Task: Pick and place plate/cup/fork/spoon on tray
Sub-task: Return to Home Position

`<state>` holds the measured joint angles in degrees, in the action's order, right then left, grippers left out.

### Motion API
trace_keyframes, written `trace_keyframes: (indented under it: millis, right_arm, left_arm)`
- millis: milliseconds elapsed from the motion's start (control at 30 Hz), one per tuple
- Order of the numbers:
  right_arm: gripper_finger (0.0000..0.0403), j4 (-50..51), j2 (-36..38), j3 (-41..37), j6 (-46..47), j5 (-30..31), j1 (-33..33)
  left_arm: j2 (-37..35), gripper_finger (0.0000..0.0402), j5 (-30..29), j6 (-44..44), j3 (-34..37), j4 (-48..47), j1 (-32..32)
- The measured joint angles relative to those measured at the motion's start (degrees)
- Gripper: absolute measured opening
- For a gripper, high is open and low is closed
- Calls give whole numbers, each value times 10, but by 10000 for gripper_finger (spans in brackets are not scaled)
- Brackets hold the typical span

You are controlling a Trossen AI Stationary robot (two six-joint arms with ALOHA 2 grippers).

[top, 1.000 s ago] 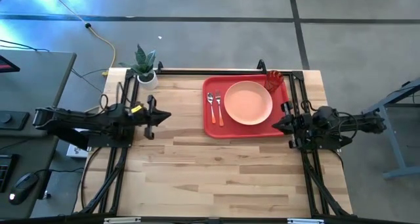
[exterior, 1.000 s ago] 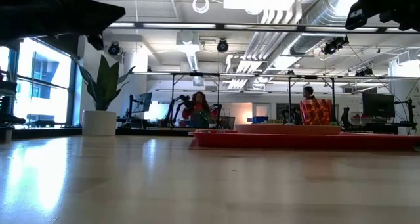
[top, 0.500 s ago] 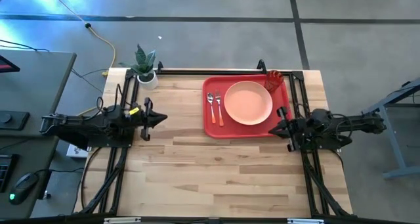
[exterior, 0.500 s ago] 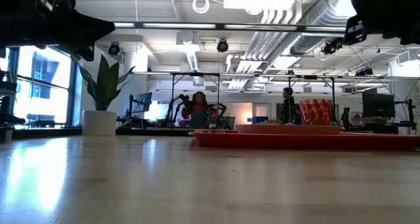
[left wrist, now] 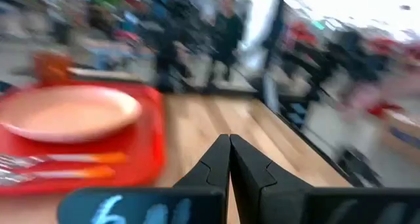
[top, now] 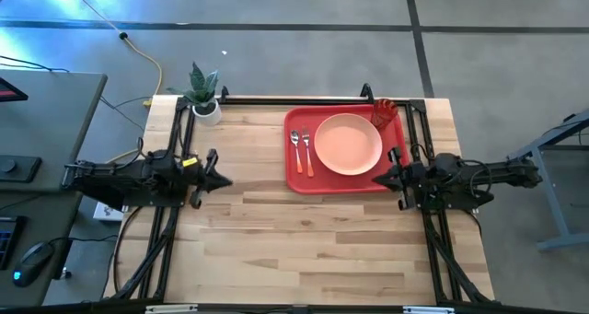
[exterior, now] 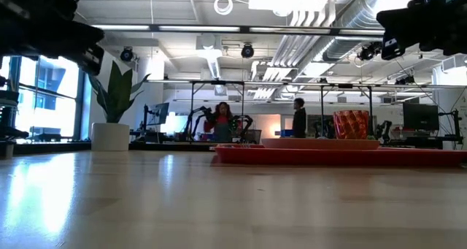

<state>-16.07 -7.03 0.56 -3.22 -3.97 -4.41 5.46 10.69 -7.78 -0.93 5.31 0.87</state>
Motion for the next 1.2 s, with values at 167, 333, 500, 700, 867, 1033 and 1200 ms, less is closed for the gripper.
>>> trace_keyframes:
  millis: [167, 333, 500, 700, 867, 1033, 1200]
  right_arm:
    - [0, 11, 0, 0, 0, 4, 0]
    - [0, 20, 0, 0, 0, 4, 0]
    - [0, 26, 0, 0, 0, 4, 0]
    - [0, 39, -1, 0, 0, 4, 0]
    - [0, 43, -1, 0, 0, 4, 0]
    - [0, 43, -1, 0, 0, 4, 0]
    - [0, 43, -1, 0, 0, 4, 0]
  left_arm:
    - [-42, 0, 3, 85, 2, -28, -11]
    - [-39, 0, -45, 122, 3, -39, -7]
    - [-27, 0, -113, 130, 3, -49, -7]
    - [-18, 0, -149, 125, 3, -42, -6]
    - [-18, 0, -150, 125, 3, -42, -6]
    - [-18, 0, -150, 125, 3, -42, -6]
    - [-18, 0, -150, 125, 3, -42, -6]
